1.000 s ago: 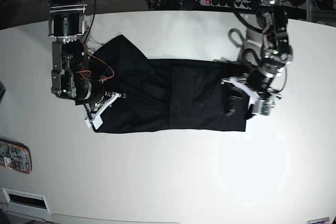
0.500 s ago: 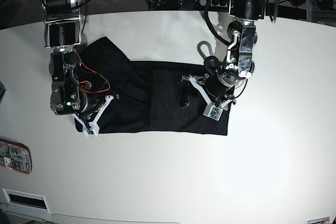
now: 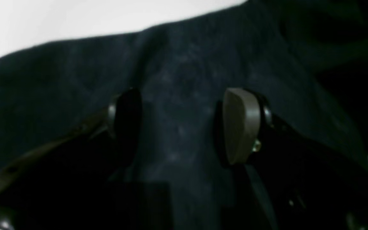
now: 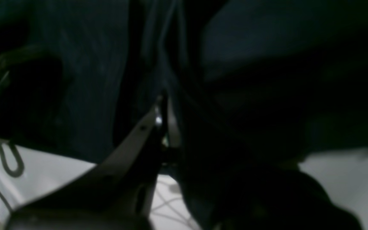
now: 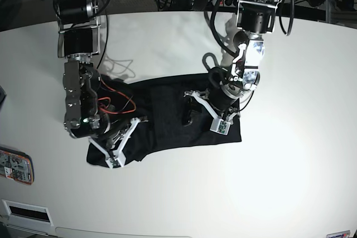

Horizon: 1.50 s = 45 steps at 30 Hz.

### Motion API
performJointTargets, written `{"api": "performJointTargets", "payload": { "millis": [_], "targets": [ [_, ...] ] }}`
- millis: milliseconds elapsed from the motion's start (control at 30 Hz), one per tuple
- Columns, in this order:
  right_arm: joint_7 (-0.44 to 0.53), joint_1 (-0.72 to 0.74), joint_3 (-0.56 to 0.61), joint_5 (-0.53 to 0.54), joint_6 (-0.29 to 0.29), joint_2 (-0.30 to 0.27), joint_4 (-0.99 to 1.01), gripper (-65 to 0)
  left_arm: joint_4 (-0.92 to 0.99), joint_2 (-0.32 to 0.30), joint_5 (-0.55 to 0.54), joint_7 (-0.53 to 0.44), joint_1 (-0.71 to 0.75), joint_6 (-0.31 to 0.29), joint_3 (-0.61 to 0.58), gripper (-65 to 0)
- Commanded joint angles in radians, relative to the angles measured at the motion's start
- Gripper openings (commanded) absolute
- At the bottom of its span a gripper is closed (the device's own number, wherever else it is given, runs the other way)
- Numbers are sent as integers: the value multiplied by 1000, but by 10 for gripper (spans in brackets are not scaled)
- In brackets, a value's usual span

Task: Fold the T-shirt properly
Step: 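Grasp the folded end with the left gripper and fold it toward the right gripper, then open the left gripper and raise it away from the shirt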

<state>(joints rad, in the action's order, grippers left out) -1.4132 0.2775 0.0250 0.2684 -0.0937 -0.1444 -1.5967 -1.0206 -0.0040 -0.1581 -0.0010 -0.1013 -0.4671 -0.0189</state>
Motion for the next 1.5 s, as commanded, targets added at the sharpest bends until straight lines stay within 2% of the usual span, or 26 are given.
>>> {"api": "performJointTargets", "payload": {
  "millis": [0,200,333,500,567,633,867,967,1100,1300,1467],
  "targets": [
    [17,29,11,10,-1,16,-20,-650,41,6,18,72,-15,0,-5,-263],
    [17,33,36,9,1,101,-11,-650,193,39,18,9,-91,0,-6,-263],
    [17,56,37,-5,2,164,-8,-650,322,66,19,-70,-142,0,-6,-263],
    [17,75,111,-74,79,210,5,-650,464,68,19,-153,-193,0,-6,-263],
    [17,79,137,-100,96,239,11,-650,464,69,19,-170,-191,0,-8,-263],
    [17,79,151,-128,97,243,34,-650,455,71,19,-173,-191,0,-8,-263],
    [17,81,151,-229,97,242,43,-650,78,66,12,-167,-11,0,-3,-262],
    [17,81,151,-229,97,240,43,-650,-79,62,13,-116,58,0,3,-262],
    [17,81,149,-229,97,240,43,-650,-258,5,9,-32,120,0,4,-262],
    [17,81,148,-229,97,240,40,-650,-482,-14,7,-20,206,0,78,-262],
    [17,78,151,-231,97,240,34,-650,-686,-20,9,-20,346,0,135,-262]
  ]
}}
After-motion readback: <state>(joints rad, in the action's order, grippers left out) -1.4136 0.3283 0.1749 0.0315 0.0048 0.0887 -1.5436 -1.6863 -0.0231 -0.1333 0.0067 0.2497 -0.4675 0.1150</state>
